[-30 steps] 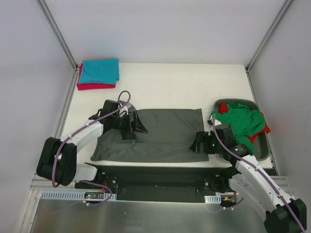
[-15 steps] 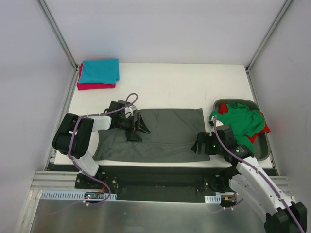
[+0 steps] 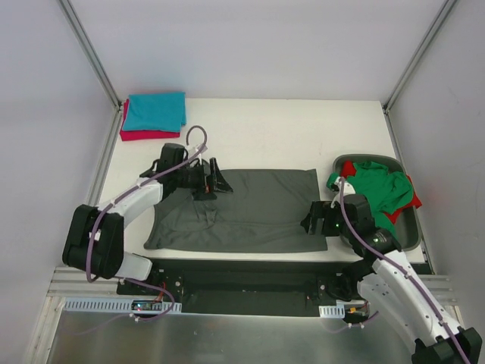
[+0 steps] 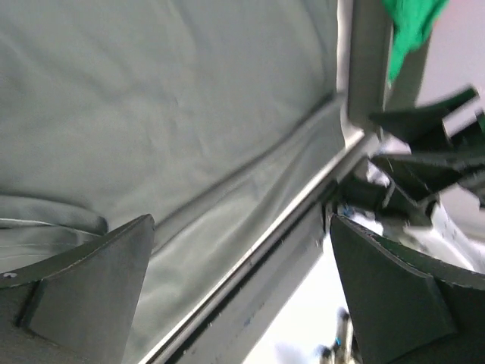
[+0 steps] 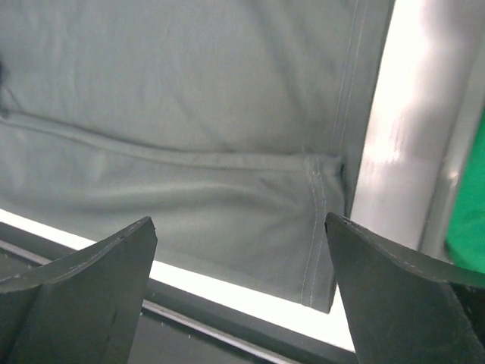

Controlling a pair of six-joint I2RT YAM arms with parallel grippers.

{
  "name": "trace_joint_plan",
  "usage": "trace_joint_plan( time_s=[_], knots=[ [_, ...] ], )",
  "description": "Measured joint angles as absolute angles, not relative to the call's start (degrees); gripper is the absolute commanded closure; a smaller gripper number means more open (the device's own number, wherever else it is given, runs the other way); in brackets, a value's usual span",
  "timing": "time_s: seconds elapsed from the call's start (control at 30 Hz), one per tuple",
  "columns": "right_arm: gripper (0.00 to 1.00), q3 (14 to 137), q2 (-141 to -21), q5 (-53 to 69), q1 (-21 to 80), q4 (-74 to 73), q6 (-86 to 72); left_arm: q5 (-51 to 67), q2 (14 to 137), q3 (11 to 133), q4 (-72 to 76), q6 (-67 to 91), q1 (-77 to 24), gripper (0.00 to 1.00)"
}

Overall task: Fold and stack the t-shirts
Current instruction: Fold the flattened tshirt in 1/3 of the way, then grap the side of the flattened tshirt furthest away from the robot with both arms

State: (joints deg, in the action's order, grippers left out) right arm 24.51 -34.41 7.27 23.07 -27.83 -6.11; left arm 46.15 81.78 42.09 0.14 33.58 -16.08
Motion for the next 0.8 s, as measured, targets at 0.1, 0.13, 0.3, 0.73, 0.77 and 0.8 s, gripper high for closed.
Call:
trace_joint_plan(
  time_s=[0.1,0.13,0.3,0.73,0.77,0.8],
  knots=[
    [0.04,25.17,-31.35,3.68,23.07,-26.22,-5.43,38.26,79.68,48.31,-5.76,32.67,-14.9,0.01],
    [0.04,25.41,-30.37,2.28,23.07,-25.69,-5.21,35.99,79.64,50.28,-7.29,32.51,-13.58,0.02],
    [0.04,25.41,-25.71,-2.83,23.07,-23.9,-3.95,25.43,80.55,54.43,-12.88,32.32,-3.46,0.14],
    [0.04,24.14,-24.86,-6.7,23.07,-22.92,-3.51,14.5,100.68,69.25,-18.57,23.59,2.46,0.59],
    [0.04,24.14,-25.3,-6.7,23.07,-22.9,-3.51,14.33,101.8,70.35,-18.72,22.59,2.46,0.59],
    [0.04,24.14,-25.69,-6.7,23.07,-22.9,-3.49,14.31,102.56,71.13,-18.83,21.71,2.46,0.59]
  ],
)
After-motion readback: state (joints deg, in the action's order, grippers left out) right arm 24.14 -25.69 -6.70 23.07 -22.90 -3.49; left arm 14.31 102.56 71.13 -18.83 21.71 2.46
